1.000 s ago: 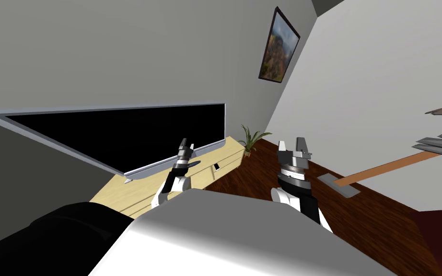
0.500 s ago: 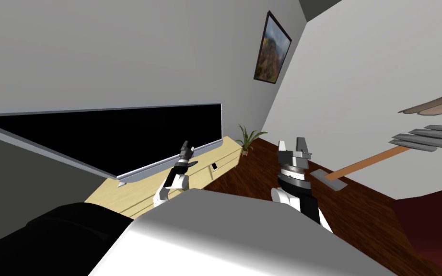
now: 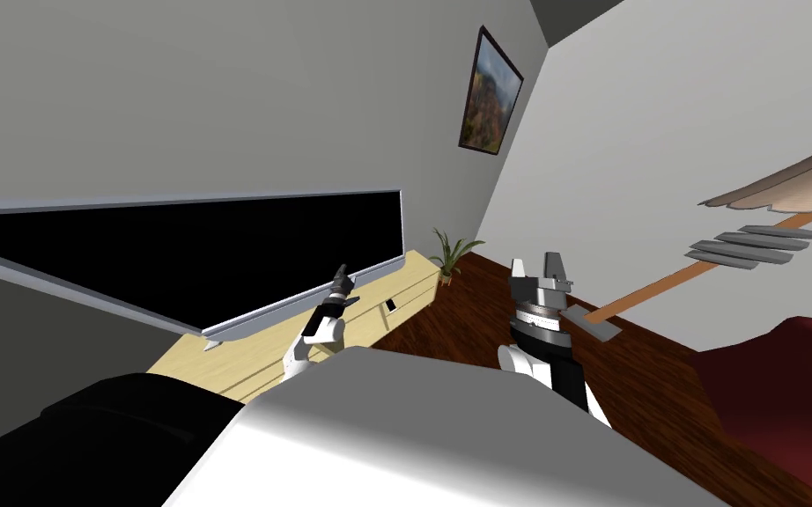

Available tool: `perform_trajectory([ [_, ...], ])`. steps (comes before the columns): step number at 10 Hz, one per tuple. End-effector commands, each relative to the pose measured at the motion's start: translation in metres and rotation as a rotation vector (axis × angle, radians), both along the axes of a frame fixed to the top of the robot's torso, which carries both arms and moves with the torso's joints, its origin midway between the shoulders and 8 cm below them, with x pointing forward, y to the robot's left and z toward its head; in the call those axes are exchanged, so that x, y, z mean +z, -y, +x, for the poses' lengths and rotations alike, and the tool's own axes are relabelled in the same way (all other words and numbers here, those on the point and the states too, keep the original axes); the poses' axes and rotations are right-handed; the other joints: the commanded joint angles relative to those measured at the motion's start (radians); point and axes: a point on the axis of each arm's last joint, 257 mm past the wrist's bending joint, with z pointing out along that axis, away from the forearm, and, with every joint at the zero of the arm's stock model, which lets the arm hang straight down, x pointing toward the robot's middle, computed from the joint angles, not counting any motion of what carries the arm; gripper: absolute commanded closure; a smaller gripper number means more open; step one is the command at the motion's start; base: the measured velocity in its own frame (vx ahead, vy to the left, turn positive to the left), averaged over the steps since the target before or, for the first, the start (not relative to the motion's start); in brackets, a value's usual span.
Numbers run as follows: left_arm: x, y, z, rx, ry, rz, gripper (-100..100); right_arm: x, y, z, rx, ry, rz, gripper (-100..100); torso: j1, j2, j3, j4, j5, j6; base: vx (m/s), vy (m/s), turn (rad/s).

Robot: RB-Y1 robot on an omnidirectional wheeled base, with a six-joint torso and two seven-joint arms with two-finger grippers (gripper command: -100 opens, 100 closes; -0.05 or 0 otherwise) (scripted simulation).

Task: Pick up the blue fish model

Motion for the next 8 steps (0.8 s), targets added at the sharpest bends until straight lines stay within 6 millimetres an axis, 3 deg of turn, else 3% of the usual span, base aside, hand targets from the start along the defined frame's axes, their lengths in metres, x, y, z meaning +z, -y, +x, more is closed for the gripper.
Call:
perform_trajectory([
  [1, -0.022, -0.012, 0.007, 0.012, -0.063, -0.029, -100, 0.000, 0.000, 0.000, 0.000, 0.000, 0.000, 0, 0.000, 0.000, 0.000, 0.000, 0.000, 0.000, -0.005, -0.023, -0.068],
  [2, -0.025, -0.013, 0.006, 0.013, -0.068, -0.030, -100, 0.000, 0.000, 0.000, 0.000, 0.000, 0.000, 0, 0.000, 0.000, 0.000, 0.000, 0.000, 0.000, -0.003, -0.018, -0.025],
  [4, -0.053, -0.033, 0.014, 0.034, -0.150, -0.074, -100, 0.000, 0.000, 0.000, 0.000, 0.000, 0.000, 0, 0.000, 0.000, 0.000, 0.000, 0.000, 0.000, -0.001, -0.024, -0.060],
  [8, -0.097, -0.054, 0.018, 0.055, -0.280, -0.128, -100, 0.000, 0.000, 0.000, 0.000, 0.000, 0.000, 0, 0.001, -0.001, -0.001, 0.000, 0.000, 0.000, 0.006, -0.017, -0.017],
])
